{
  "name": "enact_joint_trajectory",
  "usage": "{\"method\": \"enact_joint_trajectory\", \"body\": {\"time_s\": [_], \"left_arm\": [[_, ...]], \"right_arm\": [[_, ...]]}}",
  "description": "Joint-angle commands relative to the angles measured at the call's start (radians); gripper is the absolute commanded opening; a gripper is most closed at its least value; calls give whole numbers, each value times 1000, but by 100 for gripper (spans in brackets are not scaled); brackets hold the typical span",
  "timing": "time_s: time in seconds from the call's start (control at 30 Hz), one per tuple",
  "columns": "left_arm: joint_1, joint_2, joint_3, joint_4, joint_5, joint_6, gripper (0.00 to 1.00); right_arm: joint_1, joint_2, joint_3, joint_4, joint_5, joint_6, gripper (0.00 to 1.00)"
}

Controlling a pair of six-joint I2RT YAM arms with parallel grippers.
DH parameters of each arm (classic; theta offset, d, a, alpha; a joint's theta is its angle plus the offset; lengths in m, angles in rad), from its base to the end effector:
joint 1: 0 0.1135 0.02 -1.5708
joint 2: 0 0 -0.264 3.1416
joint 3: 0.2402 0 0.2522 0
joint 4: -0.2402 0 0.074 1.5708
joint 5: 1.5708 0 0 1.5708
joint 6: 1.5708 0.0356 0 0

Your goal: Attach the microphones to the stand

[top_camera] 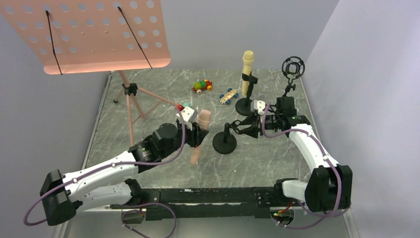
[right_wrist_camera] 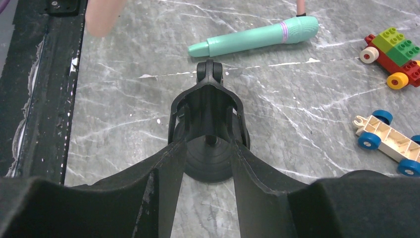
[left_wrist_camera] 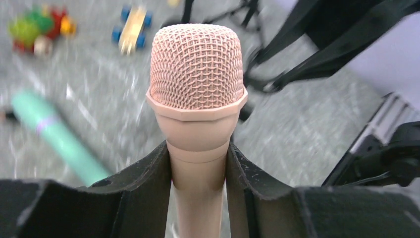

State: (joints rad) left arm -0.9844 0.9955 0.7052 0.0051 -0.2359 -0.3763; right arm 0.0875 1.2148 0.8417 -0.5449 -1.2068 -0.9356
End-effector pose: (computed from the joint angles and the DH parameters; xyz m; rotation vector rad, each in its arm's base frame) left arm 0.1356 -0.1890 0.2918 0.4088 1.8673 -0.7216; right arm 0.2268 0.0533 0.2587 -1.3292 1.4537 0.9377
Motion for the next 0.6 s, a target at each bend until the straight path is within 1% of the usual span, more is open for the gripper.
{"method": "enact_joint_trajectory", "body": {"time_s": [0.0,0.13,0.23,0.3,0.43,0.57], "left_arm": [[-2,-48,23,387,156,263,12],[0,11,88,512,225,336,11],[1,87,115,672,278,352,10],[5,146,134,772,305,349,10],[20,248,195,910,345,319,9],[34,327,227,1045,338,265,8]], "right_arm": [[6,-9,-13,-24,-33,-38,51],[6,-9,-13,-23,-35,-37,51],[5,-8,-13,-26,-34,-41,51],[7,-5,-15,-26,-35,-42,51],[7,-2,-13,-31,-40,-46,51],[6,1,-10,-40,-42,-54,51]]}}
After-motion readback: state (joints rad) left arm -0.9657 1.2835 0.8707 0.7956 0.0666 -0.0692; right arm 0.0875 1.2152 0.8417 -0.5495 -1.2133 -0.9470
